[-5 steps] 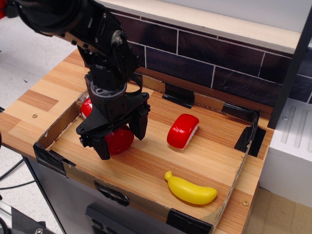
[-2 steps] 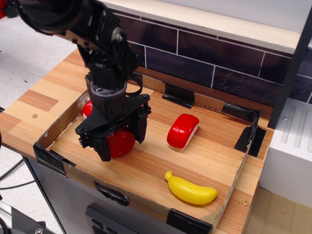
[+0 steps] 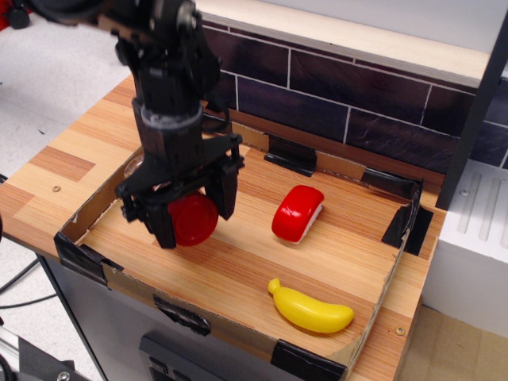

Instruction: Upright basil bottle

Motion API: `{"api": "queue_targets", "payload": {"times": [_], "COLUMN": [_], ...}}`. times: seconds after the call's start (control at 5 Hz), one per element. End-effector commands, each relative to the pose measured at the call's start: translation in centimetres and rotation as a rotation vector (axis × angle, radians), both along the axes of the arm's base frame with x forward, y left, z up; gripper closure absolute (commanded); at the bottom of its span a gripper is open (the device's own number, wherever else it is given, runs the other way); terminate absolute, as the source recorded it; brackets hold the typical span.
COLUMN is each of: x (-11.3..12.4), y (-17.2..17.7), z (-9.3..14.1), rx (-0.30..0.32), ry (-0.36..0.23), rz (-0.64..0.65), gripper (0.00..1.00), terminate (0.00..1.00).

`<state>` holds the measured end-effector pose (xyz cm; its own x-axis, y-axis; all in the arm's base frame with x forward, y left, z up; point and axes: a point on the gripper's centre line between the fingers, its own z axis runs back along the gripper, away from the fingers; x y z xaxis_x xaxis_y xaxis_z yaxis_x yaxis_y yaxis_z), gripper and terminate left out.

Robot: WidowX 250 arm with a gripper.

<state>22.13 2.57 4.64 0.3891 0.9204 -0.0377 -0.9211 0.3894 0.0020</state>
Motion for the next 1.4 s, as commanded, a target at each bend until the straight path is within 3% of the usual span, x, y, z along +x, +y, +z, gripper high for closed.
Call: {"api": "queue_targets", "payload": {"times": [0.0,0.2,0.6,0.8,1.2], "x": [1.2,1.3,1.3,1.8,3.2], "y": [-0.3,-0.1,0.1,0.2,1.4], "z": [3.9,4.8,6.4,7.0,5.0], "rx": [-0.022,-0.031,-0.175,-0.212,-0.281], "ry": [-0.041,-0.031,0.048,0.047,0.046], "rz": [-0.013,-0.005,-0.068,-0.08,-0.061], "gripper": [1.0,1.0,1.0,1.0,1.0], "terminate": [0.0,0.0,0.0,0.0,0.0]}}
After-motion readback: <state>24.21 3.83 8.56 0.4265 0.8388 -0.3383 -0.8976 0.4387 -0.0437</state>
